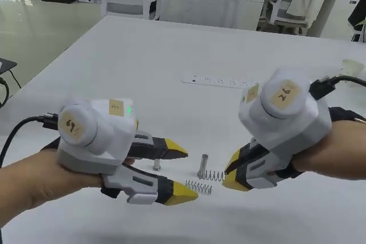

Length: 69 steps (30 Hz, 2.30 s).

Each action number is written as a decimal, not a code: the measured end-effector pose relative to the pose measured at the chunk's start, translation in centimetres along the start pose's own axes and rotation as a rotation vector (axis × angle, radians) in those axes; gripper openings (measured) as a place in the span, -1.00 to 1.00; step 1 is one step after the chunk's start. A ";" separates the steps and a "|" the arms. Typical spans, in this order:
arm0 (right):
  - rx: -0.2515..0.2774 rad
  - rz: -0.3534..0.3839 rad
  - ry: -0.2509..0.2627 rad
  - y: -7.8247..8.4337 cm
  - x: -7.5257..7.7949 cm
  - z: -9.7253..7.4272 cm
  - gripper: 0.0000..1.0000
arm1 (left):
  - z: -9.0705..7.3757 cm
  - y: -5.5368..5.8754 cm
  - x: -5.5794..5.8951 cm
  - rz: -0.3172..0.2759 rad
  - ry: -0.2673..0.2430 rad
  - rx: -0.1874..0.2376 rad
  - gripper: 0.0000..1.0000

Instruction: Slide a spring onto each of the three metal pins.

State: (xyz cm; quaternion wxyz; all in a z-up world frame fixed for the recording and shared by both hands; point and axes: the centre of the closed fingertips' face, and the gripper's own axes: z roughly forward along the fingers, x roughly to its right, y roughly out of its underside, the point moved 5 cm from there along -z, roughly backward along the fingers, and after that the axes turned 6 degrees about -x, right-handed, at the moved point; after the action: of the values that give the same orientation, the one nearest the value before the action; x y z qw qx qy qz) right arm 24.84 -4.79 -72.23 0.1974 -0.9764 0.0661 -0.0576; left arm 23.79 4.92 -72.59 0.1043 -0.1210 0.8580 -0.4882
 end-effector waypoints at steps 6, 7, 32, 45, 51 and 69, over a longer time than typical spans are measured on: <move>-0.005 -0.019 -0.005 -0.4 -0.3 0.1 -0.85 | 0.4 -0.1 0.2 0.023 0.011 -0.003 -0.38; -0.006 -0.023 -0.006 -0.5 -0.3 0.0 -0.85 | 0.5 -0.1 0.2 0.029 0.013 -0.006 -0.40; -0.039 -0.053 -0.034 -1.0 -1.2 0.3 -0.84 | 1.9 0.8 0.9 0.168 0.010 -0.068 -0.81; -0.038 -0.042 -0.037 -1.3 -1.3 0.0 -0.84 | 1.8 0.9 0.8 0.182 -0.007 -0.071 -0.94; -0.014 -0.032 -0.038 -1.7 -1.3 -0.5 -0.84 | 1.9 0.9 0.8 0.184 -0.007 -0.072 -0.94; 0.069 -0.037 -0.024 -3.5 -1.4 -1.5 -0.84 | 2.0 0.8 0.6 0.165 -0.006 -0.055 -0.95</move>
State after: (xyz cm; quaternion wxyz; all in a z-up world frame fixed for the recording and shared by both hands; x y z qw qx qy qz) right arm 23.60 -1.93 -69.64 0.2308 -0.9706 0.0437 -0.0517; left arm 23.69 3.52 -74.35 0.1434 -0.0543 0.8778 -0.4539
